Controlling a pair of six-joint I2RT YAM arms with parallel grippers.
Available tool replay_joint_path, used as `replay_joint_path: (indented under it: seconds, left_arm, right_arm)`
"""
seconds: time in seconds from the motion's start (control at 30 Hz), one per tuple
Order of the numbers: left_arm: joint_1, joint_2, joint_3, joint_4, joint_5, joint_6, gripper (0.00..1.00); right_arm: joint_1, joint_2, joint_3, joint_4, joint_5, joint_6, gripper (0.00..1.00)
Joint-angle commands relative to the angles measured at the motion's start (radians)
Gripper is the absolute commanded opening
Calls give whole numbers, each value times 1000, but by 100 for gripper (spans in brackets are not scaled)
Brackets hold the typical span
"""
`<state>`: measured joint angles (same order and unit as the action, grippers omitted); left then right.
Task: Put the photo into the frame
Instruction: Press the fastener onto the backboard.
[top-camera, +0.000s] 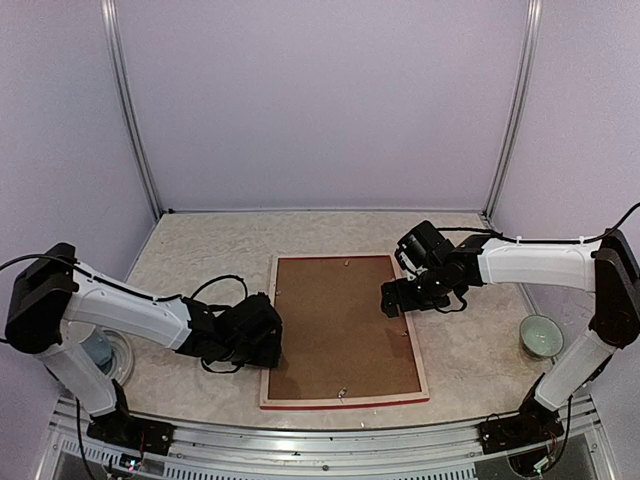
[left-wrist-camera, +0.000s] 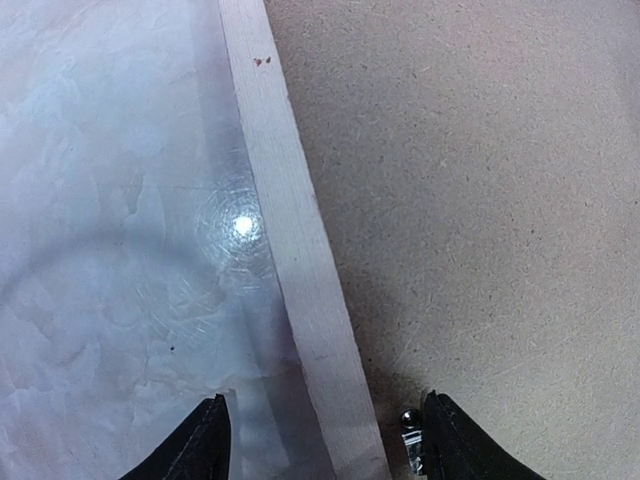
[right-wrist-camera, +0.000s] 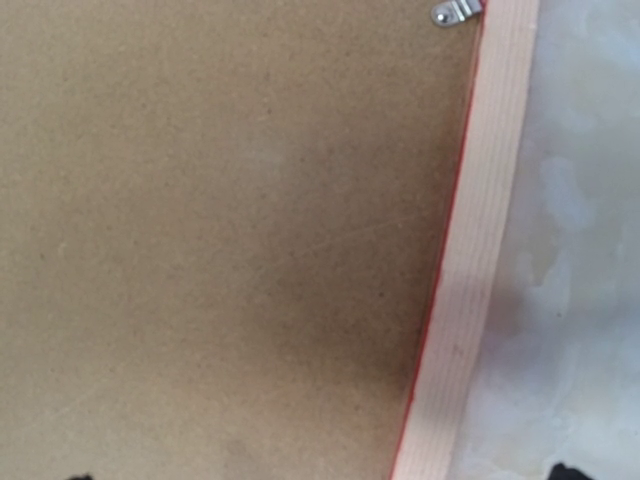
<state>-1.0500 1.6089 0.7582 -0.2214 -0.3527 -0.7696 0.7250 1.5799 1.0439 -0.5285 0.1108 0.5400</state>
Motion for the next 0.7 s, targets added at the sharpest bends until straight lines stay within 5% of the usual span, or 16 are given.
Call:
replay_joint_path:
  seconds: [0.0,0.67]
  left_arm:
    - [-7,-34,-17,-38,-28,-2,65]
    - [-9,-50,3,-74,-16,16,65]
  right_arm:
    - [11,0,6,6,6,-6,99]
    - [11,5,10,5,4,-8,99]
